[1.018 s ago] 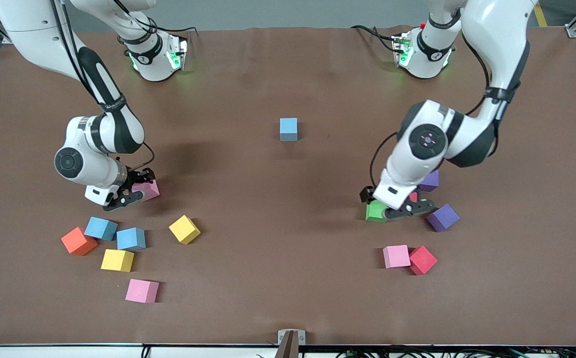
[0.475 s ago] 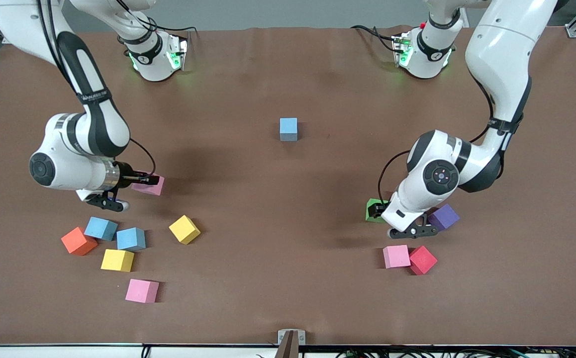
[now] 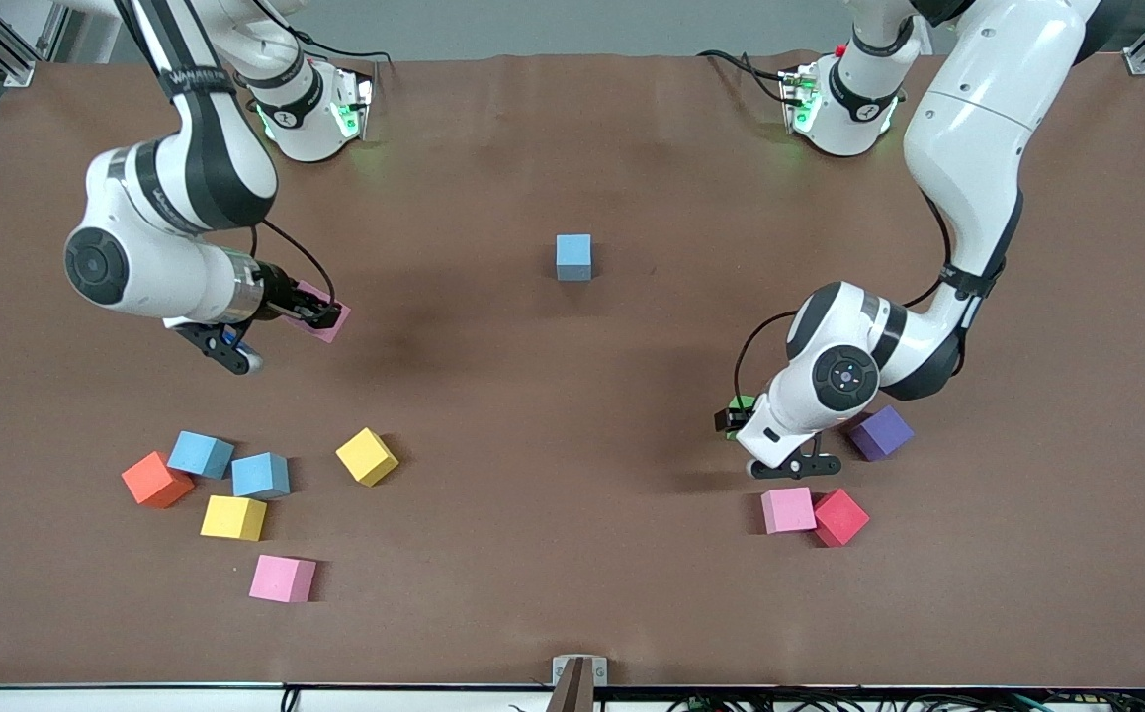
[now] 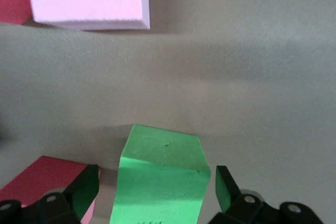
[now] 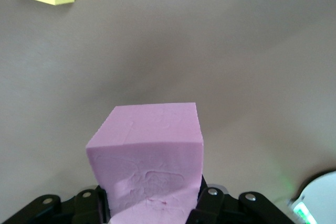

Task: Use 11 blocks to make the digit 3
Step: 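Lift the green cube with the left gripper while the right gripper carries pink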

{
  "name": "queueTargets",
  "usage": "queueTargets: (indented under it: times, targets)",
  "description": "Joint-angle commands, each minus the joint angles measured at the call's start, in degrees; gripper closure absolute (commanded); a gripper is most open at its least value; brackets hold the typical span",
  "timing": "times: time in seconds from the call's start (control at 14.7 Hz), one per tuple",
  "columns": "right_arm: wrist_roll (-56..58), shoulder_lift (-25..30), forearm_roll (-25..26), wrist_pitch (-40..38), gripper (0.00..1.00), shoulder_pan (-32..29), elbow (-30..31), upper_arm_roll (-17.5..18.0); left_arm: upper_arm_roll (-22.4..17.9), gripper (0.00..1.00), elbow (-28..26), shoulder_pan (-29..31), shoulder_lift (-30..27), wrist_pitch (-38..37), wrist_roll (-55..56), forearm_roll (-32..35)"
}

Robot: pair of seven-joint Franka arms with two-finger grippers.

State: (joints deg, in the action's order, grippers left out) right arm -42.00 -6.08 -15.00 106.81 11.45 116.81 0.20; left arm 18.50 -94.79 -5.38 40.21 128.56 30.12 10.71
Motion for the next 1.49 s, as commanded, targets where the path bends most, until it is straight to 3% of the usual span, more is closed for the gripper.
queueTargets:
  times: [0.0,0.2,0.27,0.48,0.61,0.95,1.22,1.43]
  targets:
    - [-6.85,0.1,-1.17,-0.46,0.98,0.94,-1.75,-0.29,0.22,0.15,0.4,-0.33,0.75,-0.5,-0.5,1.33]
    - [-14.04,2.21,-1.26,-3.0,0.98,3.03,-1.32,-0.29,0.57,0.58,-0.56,-0.42,0.23,-0.41,0.99,0.63]
    - [-18.69,2.3,-1.26,-1.88,0.98,4.27,-1.14,-0.29,0.83,0.68,-0.92,-0.25,-0.39,-0.76,2.39,0.54]
    - [-30.29,4.4,-1.69,8.38,0.99,7.79,5.77,2.68,4.08,0.85,-3.81,0.37,-5.3,-1.99,11.33,0.45]
    - [-38.22,5.28,-1.7,12.27,0.99,7.79,8.78,7.43,7.41,0.9,-6.97,0.72,-9.26,-2.17,20.81,0.45]
    - [-50.27,4.94,-4.76,27.02,0.97,7.97,16.16,14.29,14.71,0.9,-16.28,0.81,-15.68,-1.65,44.97,0.45]
    - [-60.36,3.54,-5.74,37.47,0.96,12.61,20.64,15.45,19.02,0.9,-20.25,0.89,-16.74,-1.47,67.84,0.37]
    - [-64.61,2.39,-5.83,38.22,0.95,12.63,21.09,15.45,20.96,0.89,-24.37,0.89,-16.83,2.47,84.34,0.36]
